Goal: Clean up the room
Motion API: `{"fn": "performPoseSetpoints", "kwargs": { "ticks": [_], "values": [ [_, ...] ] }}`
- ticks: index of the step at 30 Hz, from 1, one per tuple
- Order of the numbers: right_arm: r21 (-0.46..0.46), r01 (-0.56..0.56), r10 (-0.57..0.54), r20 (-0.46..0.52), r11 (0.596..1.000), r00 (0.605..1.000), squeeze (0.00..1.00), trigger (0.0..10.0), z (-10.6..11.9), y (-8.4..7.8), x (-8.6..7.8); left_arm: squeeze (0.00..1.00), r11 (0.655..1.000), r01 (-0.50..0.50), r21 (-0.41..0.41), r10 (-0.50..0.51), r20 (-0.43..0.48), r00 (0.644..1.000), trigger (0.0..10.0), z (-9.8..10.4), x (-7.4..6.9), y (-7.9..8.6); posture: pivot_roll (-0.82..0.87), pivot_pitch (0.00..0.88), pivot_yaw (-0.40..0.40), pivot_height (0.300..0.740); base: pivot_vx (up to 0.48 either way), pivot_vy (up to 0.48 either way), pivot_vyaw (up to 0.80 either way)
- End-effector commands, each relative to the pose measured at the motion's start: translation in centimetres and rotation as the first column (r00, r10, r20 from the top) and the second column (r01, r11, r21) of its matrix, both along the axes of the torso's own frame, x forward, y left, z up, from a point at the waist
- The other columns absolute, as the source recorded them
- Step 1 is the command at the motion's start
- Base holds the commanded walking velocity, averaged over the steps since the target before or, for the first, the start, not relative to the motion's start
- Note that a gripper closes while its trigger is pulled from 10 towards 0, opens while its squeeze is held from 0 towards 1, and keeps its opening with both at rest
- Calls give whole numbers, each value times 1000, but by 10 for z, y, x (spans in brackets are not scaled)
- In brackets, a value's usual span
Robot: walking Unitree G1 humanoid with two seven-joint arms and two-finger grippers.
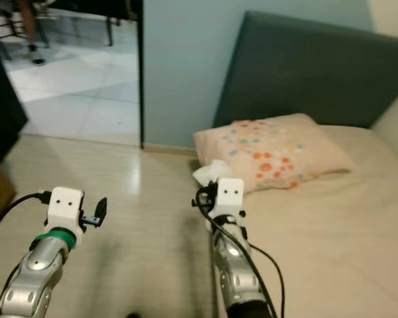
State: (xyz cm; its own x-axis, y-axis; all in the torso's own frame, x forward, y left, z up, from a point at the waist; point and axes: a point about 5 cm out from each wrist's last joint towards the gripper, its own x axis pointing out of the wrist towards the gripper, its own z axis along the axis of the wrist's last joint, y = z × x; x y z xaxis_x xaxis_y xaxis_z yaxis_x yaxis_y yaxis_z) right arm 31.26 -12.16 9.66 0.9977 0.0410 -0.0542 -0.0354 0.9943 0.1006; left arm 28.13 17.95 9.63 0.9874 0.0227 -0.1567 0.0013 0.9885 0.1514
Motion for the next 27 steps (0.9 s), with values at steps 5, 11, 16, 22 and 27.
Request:
{"fn": "performPoseSetpoints", "kwargs": {
  "ticks": [5,11,16,22,27],
  "values": [
    [-7,11,-11,-34,1000,999,0,10000,-7,-4,-2,0,999,29,-23,-29,-7,1000,10000,-3,1,-7,111,0,-82,740,0,0,800],
    [-16,23,-24,-36,1000,999,0,10000,-4,-13,4,0,999,39,5,-39,8,999,10000,1,8,-10,110,0,-76,740,0,0,800],
    [13,65,-64,-54,998,996,0,10000,-10,-15,2,0,997,73,18,-73,3,997,10000,0,7,-12,110,0,-76,740,0,0,800],
    [10,72,-71,-47,997,996,0,10000,-9,-10,-1,0,997,73,1,-73,15,997,10000,2,6,-11,107,0,-19,740,0,0,800],
    [8,68,-68,-47,998,997,0,10000,-10,-11,-1,0,998,69,-2,-69,37,997,10000,5,8,-11,113,0,-26,740,0,0,800]
  ]
}}
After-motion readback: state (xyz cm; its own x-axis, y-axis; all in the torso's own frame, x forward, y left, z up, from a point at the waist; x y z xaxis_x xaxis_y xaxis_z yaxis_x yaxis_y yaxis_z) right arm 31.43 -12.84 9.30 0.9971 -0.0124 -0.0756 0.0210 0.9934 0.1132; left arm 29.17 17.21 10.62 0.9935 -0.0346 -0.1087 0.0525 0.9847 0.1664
